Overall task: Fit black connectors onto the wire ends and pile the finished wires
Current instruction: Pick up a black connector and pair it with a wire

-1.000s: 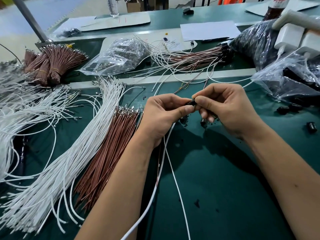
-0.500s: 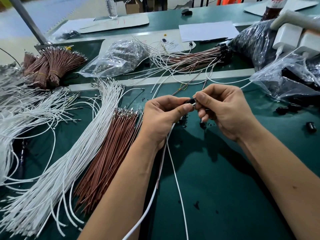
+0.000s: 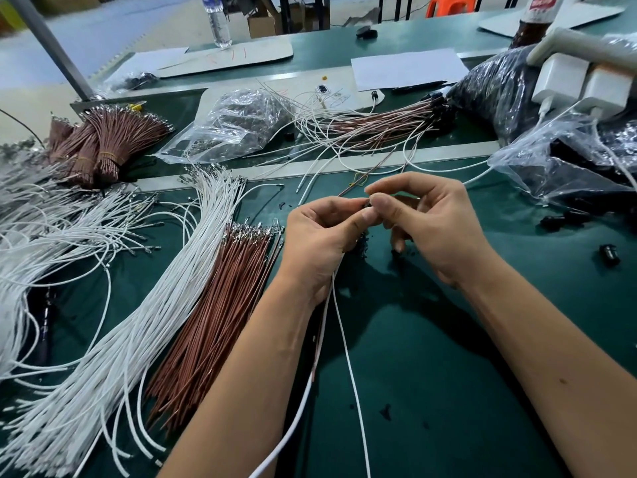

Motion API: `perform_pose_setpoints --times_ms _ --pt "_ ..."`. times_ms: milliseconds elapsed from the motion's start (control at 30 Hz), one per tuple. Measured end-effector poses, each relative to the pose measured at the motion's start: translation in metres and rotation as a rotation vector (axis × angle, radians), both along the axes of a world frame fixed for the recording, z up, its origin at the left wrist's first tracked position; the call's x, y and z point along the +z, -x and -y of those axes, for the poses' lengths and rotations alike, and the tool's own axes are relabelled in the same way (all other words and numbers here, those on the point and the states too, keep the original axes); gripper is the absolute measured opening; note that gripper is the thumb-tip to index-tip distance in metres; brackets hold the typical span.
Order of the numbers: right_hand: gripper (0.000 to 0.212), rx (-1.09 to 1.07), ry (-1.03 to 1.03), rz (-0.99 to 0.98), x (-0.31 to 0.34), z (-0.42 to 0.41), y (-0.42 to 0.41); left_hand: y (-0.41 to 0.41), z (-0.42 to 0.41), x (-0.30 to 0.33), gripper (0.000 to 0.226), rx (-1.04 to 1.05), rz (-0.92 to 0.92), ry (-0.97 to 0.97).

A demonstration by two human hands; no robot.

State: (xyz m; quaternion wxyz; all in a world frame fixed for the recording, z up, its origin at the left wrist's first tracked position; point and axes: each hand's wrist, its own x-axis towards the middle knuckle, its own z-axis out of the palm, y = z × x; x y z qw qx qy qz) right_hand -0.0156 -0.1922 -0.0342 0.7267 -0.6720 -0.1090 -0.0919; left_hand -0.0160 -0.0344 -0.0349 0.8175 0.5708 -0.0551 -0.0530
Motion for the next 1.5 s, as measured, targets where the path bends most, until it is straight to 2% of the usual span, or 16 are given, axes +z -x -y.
perform_pose_setpoints --times_ms 167,300,367,500,667,867,967,1100,1200,1333,1400,1500 --pt "0.013 -0.038 -0.055 0.027 0.003 0.001 -0.002 0.0 -0.002 0.004 0.024 -0.068 -0.022 0.035" --pt "0.013 -0.168 -0.251 -0.03 0.007 0.013 -0.008 0.002 0.005 0.006 0.005 -0.05 -0.068 -0.145" --pt "0.013 -0.237 -0.317 -0.052 0.008 0.016 -0.011 0.002 0.011 0.009 0.009 -0.023 -0.104 -0.19" --pt "0.005 -0.297 -0.231 0.033 0.009 0.007 -0.011 0.003 0.03 0.021 0.012 -0.023 -0.128 -0.237" --pt "0.012 -0.212 -0.175 0.017 0.021 -0.002 -0.012 -0.002 0.04 0.036 0.013 -0.025 -0.127 -0.238" --pt "0.023 -0.055 -0.079 -0.012 0.036 0.0 -0.025 -0.018 0.036 0.055 0.024 0.037 -0.039 -0.362" --pt "0.026 -0.142 -0.044 0.067 0.04 0.001 -0.033 -0.026 0.037 0.065 0.023 0.001 -0.011 -0.42" --pt "0.017 -0.216 -0.162 0.071 0.048 0.012 -0.056 -0.028 0.04 0.07 0.016 -0.083 -0.063 -0.354" --pt "0.014 -0.3 -0.214 0.035 0.058 0.028 -0.085 -0.033 0.033 0.077 0.019 -0.089 -0.09 -0.38" --pt "0.02 -0.47 -0.297 -0.059 0.075 0.054 -0.133 -0.054 0.017 0.104 0.022 -0.112 -0.032 -0.453" --pt "0.019 -0.536 -0.298 -0.09 0.081 0.064 -0.155 -0.072 0.012 0.124 0.024 -0.121 0.006 -0.525" --pt "0.005 -0.603 -0.243 -0.114 0.085 0.074 -0.181 -0.11 0.011 0.146 0.024 -0.11 0.055 -0.779"
